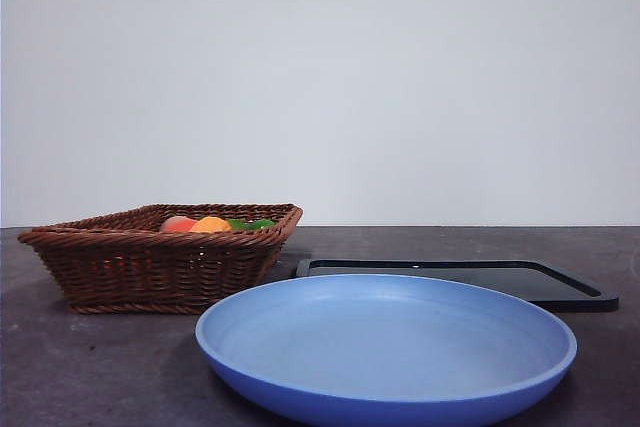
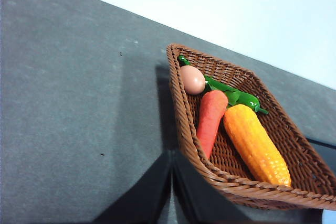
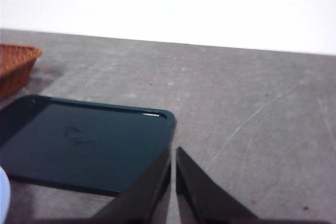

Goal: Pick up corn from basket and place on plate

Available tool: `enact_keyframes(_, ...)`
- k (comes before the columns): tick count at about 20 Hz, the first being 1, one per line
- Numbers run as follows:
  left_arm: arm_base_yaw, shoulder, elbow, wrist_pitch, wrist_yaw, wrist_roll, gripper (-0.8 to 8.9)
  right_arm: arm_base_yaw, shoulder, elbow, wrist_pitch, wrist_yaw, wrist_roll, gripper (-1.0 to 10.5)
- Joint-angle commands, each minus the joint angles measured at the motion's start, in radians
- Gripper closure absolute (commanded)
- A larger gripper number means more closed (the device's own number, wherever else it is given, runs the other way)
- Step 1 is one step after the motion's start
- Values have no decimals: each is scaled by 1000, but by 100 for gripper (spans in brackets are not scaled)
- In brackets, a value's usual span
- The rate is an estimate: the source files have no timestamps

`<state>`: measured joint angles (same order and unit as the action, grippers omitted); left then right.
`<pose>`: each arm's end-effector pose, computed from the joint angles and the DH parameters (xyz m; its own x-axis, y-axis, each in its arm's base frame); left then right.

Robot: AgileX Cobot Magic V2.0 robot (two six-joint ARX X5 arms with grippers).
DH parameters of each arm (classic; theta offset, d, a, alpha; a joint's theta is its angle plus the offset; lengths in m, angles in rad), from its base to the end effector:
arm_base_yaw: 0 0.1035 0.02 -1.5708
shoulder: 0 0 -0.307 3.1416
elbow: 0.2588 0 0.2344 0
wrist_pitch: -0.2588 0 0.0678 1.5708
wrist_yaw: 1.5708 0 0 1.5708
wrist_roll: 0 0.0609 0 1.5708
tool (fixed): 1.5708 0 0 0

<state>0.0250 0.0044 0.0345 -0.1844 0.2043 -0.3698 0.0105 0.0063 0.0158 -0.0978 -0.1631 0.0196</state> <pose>0.0639 -0.0108 0.1520 0.9723 -0.1786 -0.1505 0.1085 0.9160 -0.3862 0.0663 0.0106 0.1563 0.9811 0.1727 -0.0870 -0.1703 0.9848 0.0338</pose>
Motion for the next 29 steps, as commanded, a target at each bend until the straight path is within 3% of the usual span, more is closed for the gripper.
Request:
enact_keyframes(1,2,-1,-10,-46,2,-44,808,0,-3,-5,12,7,128,945)
enact_keyframes(7,2,-1,-6,-48,5,-96,808,0,-3,-3,18,-4,263,945)
enact_keyframes(14,2,2,57,-78,88,-98,808,0,-2,21,53,-51,428,945)
enact_keyframes(24,2,87,243,-167,136,-89,808,0,31,189,-38,-114,440,945)
enact_keyframes(29,2,183,348,-233,216,-42,808,0,128,316,-138,-194,378,945)
